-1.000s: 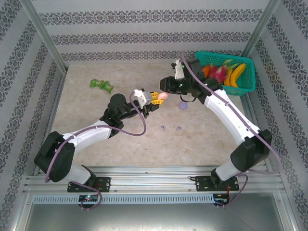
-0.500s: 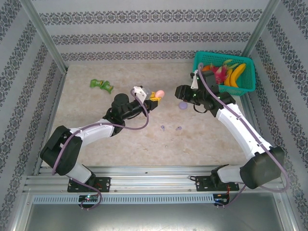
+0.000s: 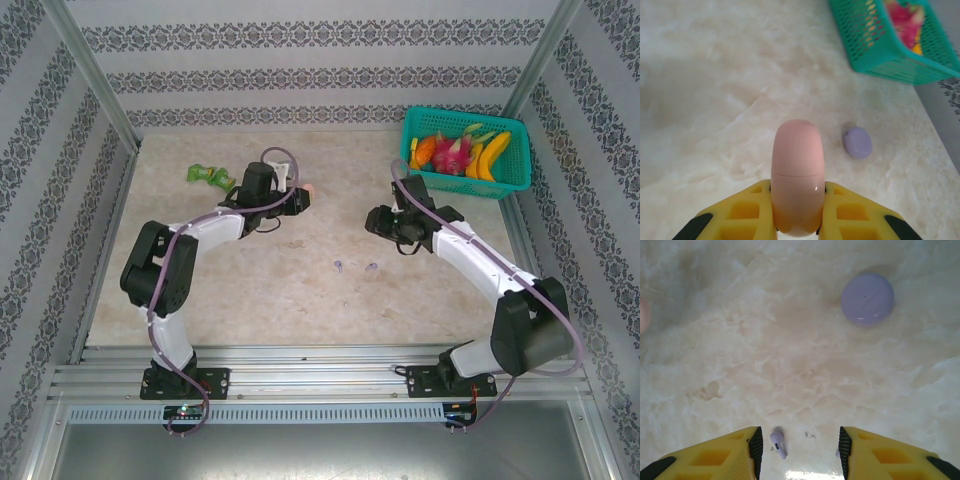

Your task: Insert the wireless bluetooth earbuds into the charging case

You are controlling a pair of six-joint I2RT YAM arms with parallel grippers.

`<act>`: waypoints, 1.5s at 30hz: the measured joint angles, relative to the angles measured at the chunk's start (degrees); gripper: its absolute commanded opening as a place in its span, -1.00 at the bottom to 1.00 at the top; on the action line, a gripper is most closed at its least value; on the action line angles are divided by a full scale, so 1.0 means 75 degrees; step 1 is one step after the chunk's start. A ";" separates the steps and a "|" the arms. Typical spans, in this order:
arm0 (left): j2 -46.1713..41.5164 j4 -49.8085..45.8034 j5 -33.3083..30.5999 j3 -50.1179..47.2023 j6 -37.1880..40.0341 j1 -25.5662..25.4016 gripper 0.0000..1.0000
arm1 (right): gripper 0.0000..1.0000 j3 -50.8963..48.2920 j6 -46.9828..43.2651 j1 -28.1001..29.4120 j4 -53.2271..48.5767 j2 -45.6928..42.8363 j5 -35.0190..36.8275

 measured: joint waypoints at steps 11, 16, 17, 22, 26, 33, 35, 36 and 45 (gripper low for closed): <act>0.1428 -0.1597 0.0650 0.1029 -0.1209 0.0522 -0.82 | -0.03 -0.0041 0.0050 0.0000 0.0184 0.0274 0.0125; 0.1722 -0.1996 0.0886 0.1445 -0.1341 0.0600 -0.69 | 0.00 -0.0041 0.0050 0.0000 0.0178 0.0431 0.0178; 0.1763 -0.2025 0.0909 0.1495 -0.1343 0.0612 -0.64 | 0.01 -0.0041 0.0050 0.0000 0.0181 0.0443 0.0178; 0.1880 -0.2194 0.0944 0.1539 -0.1370 0.0653 -0.38 | 0.03 -0.0041 0.0050 0.0000 0.0178 0.0475 0.0181; 0.1880 -0.2317 0.0915 0.1539 -0.1393 0.0679 -0.14 | 0.04 -0.0041 0.0050 0.0000 0.0175 0.0475 0.0204; 0.1719 -0.2323 0.0833 0.1533 -0.1323 0.0726 0.98 | 0.11 0.0055 0.0041 -0.0003 0.0052 0.0498 0.0277; 0.1553 -0.2331 0.0731 0.1472 -0.1314 0.0746 1.00 | 0.16 0.0143 0.0020 -0.0003 0.0012 0.0536 0.0341; 0.1425 -0.2349 0.0627 0.1411 -0.1291 0.0758 1.00 | 0.20 0.0207 0.0003 -0.0006 -0.0032 0.0565 0.0385; -0.0169 -0.3130 -0.0189 0.0778 -0.0801 0.0962 1.00 | 0.39 0.0793 -0.0201 -0.0050 -0.0606 0.1099 0.0988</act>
